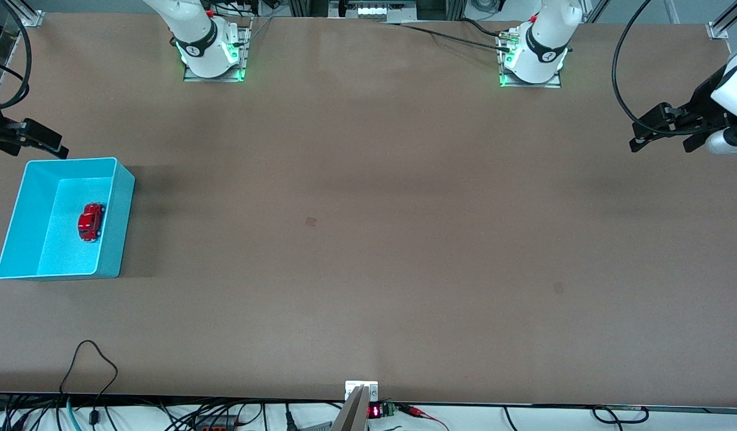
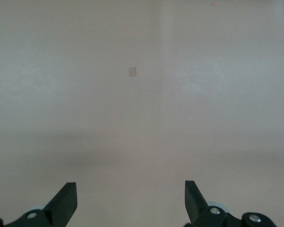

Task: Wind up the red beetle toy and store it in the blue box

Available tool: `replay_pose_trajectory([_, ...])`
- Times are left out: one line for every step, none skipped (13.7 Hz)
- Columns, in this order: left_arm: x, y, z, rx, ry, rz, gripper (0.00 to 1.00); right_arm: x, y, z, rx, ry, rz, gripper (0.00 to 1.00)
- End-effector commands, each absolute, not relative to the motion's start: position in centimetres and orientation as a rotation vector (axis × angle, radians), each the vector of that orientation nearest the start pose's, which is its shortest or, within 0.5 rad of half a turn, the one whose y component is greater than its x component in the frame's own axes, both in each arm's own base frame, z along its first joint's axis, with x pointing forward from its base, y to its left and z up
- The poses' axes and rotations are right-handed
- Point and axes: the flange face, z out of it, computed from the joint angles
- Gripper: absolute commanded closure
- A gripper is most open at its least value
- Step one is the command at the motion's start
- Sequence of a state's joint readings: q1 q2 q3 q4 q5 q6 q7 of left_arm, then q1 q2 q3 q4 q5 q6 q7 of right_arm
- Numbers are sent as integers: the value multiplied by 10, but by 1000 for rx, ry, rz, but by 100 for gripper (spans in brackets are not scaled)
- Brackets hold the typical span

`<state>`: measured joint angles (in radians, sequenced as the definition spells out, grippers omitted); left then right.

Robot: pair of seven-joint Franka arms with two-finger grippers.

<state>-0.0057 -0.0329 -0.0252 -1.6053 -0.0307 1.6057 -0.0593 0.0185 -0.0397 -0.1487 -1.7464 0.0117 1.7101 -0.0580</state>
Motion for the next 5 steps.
replay_pose_trajectory([550,-20,635,-3166,-58,-49,0,537,-68,576,-3133,97,-7,0])
replay_pose_trajectory([550,-20,635,-3165,-58,-49,0,536,-67,576,-3133,97,-2,0])
replay_pose_trajectory([550,-21,635,-3165,-56,-49,0,536,-67,576,-3133,97,0,0])
replay_pose_trajectory([550,-20,635,-3165,-58,-49,0,536,-67,576,-3132,95,7,0])
replay_pose_trajectory([550,-21,635,-3165,-56,-49,0,535,-67,576,-3132,95,10,0])
